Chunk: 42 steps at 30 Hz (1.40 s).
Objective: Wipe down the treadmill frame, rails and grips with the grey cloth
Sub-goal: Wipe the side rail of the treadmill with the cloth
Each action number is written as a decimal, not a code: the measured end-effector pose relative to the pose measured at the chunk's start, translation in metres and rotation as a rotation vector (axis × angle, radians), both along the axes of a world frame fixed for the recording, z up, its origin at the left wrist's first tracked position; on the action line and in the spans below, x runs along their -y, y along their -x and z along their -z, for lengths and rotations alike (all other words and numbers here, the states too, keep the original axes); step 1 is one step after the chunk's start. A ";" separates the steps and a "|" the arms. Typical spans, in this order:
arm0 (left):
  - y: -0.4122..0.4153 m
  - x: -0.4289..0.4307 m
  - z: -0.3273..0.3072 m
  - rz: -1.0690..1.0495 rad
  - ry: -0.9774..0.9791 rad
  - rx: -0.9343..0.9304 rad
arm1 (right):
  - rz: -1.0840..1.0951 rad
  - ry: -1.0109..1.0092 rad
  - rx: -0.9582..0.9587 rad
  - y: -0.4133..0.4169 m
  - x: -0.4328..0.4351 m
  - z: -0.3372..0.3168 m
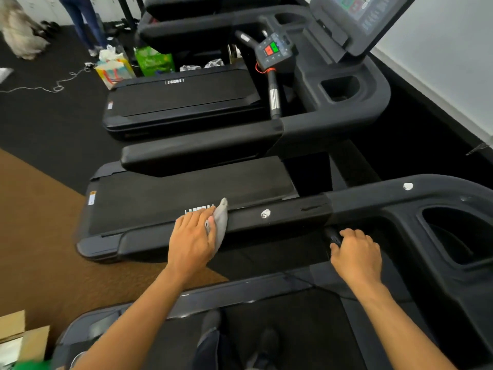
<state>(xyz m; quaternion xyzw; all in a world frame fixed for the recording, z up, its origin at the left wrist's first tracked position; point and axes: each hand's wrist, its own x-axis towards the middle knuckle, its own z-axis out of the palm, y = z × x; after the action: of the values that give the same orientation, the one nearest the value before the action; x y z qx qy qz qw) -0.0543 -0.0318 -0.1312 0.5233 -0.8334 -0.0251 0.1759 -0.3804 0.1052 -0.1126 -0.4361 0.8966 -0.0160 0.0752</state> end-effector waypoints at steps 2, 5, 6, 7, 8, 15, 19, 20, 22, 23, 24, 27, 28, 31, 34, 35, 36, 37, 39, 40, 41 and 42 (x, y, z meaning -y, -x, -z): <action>-0.028 0.001 -0.002 -0.070 0.002 0.009 | -0.009 0.007 0.007 0.001 0.000 0.001; -0.046 0.000 -0.002 -0.161 -0.012 -0.028 | -0.013 0.005 0.023 0.000 0.001 0.002; -0.041 -0.002 0.001 -0.197 -0.022 -0.068 | -0.017 -0.002 0.023 0.000 0.001 0.002; -0.031 -0.004 0.004 -0.235 -0.033 -0.114 | -0.022 -0.008 0.025 0.001 0.001 0.002; -0.017 -0.007 0.008 -0.269 -0.044 -0.156 | -0.026 -0.013 0.033 0.001 0.001 0.001; 0.100 -0.024 0.010 -0.325 -0.047 -0.207 | 0.000 0.143 0.070 0.013 -0.004 -0.025; 0.142 -0.022 0.004 -0.230 -0.053 -0.198 | -0.089 0.325 0.015 0.022 0.002 -0.047; 0.154 -0.023 0.003 -0.195 -0.050 -0.196 | -0.142 0.330 0.002 0.025 0.006 -0.052; 0.176 -0.025 0.001 -0.124 -0.043 -0.160 | -0.265 0.272 0.003 0.030 0.019 -0.061; 0.184 -0.026 0.001 -0.089 -0.035 -0.129 | -0.328 0.219 0.015 0.033 0.026 -0.065; 0.189 -0.027 0.001 -0.051 -0.027 -0.095 | -0.384 0.163 0.027 0.036 0.034 -0.068; 0.176 -0.024 0.003 0.120 0.031 0.007 | -0.498 0.024 0.035 0.048 0.057 -0.073; 0.164 -0.022 0.003 0.183 0.063 0.041 | -0.520 -0.018 0.035 0.053 0.064 -0.074; 0.121 -0.014 0.002 0.258 0.110 0.111 | -0.561 -0.120 0.045 0.066 0.078 -0.075; 0.067 -0.006 0.002 0.209 0.125 0.086 | -0.561 -0.182 0.063 0.071 0.086 -0.076; 0.047 -0.005 0.003 0.195 0.112 0.072 | -0.557 -0.191 0.070 0.071 0.088 -0.077; 0.031 -0.003 0.004 0.181 0.081 0.056 | -0.549 -0.195 0.077 0.070 0.090 -0.079; 0.019 -0.003 0.004 0.161 0.037 0.037 | -0.543 -0.193 0.078 0.069 0.092 -0.080; 0.014 -0.005 0.006 0.099 -0.035 -0.011 | -0.531 -0.189 0.076 0.068 0.093 -0.081; 0.021 -0.007 0.009 0.058 -0.041 -0.031 | -0.527 -0.191 0.074 0.068 0.094 -0.082; 0.031 -0.009 0.011 0.016 -0.027 -0.046 | -0.522 -0.199 0.075 0.067 0.095 -0.082; 0.045 -0.010 0.014 -0.022 -0.007 -0.066 | -0.514 -0.205 0.079 0.066 0.096 -0.083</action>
<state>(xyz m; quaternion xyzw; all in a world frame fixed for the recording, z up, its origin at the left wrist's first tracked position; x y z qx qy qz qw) -0.0991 -0.0214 -0.1447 0.5321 -0.8212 -0.0431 0.2016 -0.4464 0.0097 -0.0299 -0.6382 0.7500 0.0774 0.1554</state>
